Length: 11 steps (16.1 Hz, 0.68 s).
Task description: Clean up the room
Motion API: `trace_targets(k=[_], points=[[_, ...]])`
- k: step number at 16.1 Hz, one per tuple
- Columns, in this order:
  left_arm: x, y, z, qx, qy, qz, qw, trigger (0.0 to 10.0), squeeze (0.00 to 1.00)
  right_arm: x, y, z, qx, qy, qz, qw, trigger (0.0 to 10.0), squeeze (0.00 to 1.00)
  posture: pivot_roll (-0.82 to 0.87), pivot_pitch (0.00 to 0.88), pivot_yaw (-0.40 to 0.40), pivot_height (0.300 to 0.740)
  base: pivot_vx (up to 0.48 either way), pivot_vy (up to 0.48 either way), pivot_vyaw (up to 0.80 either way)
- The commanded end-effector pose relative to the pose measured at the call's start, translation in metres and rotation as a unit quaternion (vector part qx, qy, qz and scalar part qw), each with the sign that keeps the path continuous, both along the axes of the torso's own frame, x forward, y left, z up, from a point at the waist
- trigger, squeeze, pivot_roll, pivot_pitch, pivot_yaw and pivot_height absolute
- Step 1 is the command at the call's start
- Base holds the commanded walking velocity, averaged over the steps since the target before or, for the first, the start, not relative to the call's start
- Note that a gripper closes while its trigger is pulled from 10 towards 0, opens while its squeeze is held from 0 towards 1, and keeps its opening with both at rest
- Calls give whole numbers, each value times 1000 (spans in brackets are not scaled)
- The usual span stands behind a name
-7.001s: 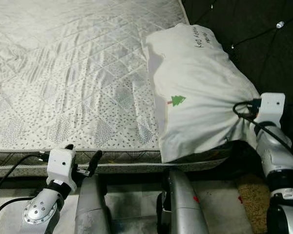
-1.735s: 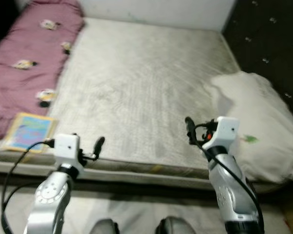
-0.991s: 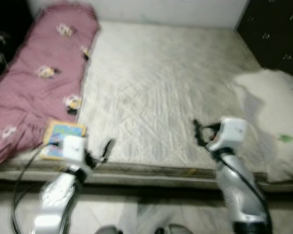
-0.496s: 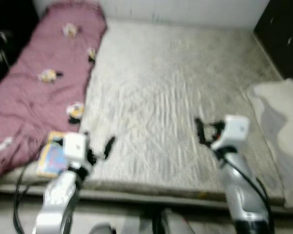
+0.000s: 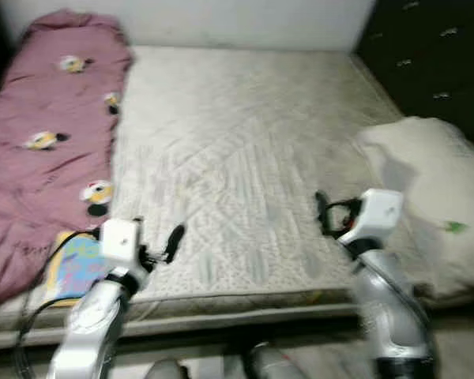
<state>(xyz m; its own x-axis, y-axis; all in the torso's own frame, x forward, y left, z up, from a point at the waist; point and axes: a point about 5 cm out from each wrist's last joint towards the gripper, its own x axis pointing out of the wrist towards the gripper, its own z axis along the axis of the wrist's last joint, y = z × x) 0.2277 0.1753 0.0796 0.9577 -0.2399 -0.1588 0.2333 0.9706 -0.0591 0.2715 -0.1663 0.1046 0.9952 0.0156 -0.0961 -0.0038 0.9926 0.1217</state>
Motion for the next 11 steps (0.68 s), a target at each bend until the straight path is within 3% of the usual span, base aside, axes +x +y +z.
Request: trace_targets(k=[1, 3, 10, 11], points=[[2, 0, 3, 4, -5, -1, 1000, 10000, 0, 0, -4, 2, -3, -3, -4, 1000, 10000, 0, 26, 106, -49, 740, 0, 476, -656], [2, 0, 3, 4, -4, 0, 1000, 10000, 0, 0, -4, 2, -4, -2, -3, 1000, 10000, 0, 26, 106, -49, 740, 0, 476, -550], [4, 3, 4, 18, -14, 27, 999, 10000, 0, -2, -2, -3, -11, 8, 7, 1000, 10000, 0, 25, 112, -50, 740, 0, 480, 0], [4, 5, 4, 18, -14, 35, 999, 10000, 0, -2, -2, -4, -14, 9, 7, 1000, 10000, 0, 25, 112, -50, 740, 0, 0, 0]])
